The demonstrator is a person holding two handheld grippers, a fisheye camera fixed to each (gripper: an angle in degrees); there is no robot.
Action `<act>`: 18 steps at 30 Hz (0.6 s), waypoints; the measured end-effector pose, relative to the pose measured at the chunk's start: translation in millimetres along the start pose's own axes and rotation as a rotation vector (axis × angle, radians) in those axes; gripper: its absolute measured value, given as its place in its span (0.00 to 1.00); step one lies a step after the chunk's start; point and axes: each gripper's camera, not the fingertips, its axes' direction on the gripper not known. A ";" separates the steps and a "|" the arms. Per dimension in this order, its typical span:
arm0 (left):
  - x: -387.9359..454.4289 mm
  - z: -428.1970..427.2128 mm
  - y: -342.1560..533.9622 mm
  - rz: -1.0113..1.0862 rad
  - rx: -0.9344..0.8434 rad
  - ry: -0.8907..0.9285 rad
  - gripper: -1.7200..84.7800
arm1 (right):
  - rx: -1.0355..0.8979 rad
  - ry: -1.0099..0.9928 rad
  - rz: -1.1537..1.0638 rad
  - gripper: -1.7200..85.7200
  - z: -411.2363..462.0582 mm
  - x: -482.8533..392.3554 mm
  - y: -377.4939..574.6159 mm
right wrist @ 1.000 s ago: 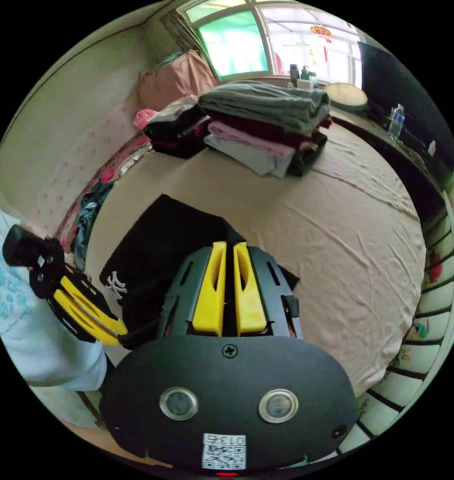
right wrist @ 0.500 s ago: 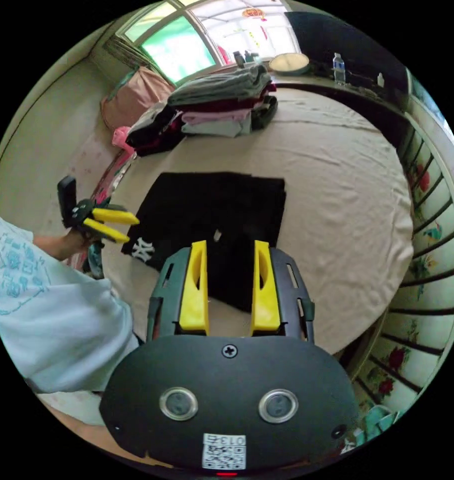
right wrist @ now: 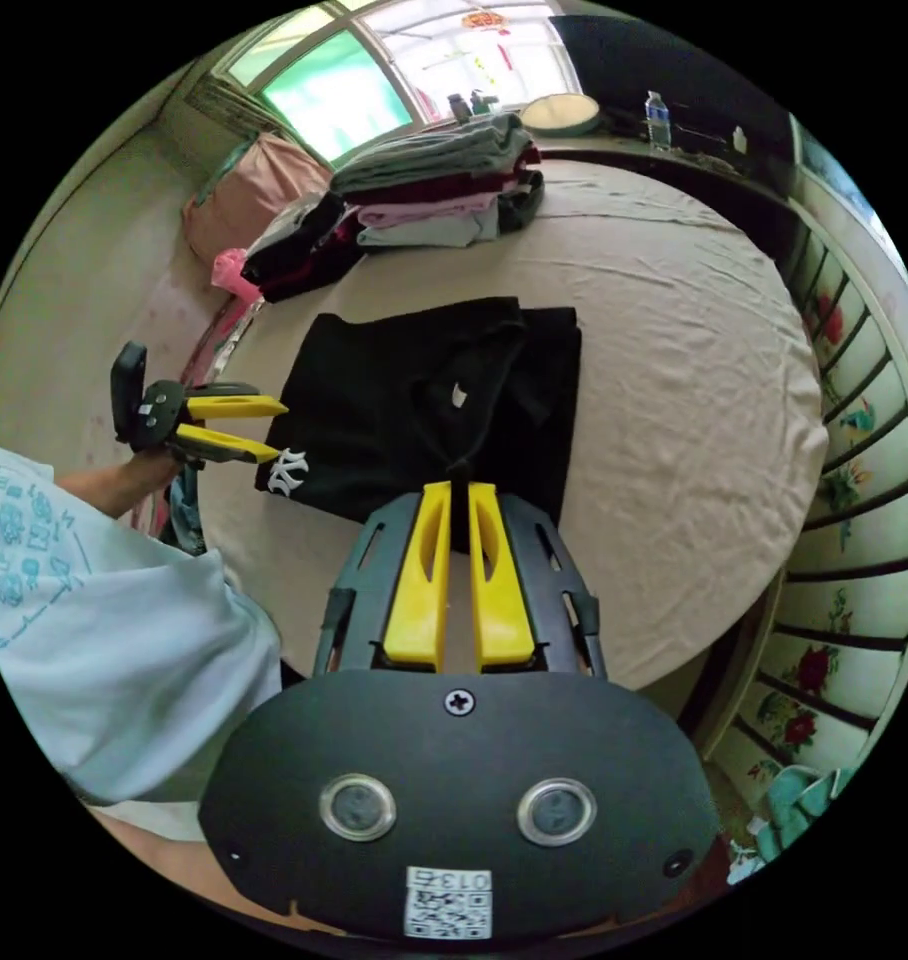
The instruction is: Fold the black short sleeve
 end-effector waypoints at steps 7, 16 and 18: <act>-16.7 25.0 4.2 0.028 -0.085 0.057 0.16 | -0.018 -0.073 0.184 0.07 33.7 27.6 22.9; -121.0 1.2 28.3 -0.290 0.072 -0.096 0.21 | 0.164 0.142 0.004 0.14 -0.6 -22.6 -48.6; -157.0 17.0 33.6 -0.440 0.042 0.017 0.21 | 0.129 0.101 0.011 0.14 30.5 -22.9 -89.0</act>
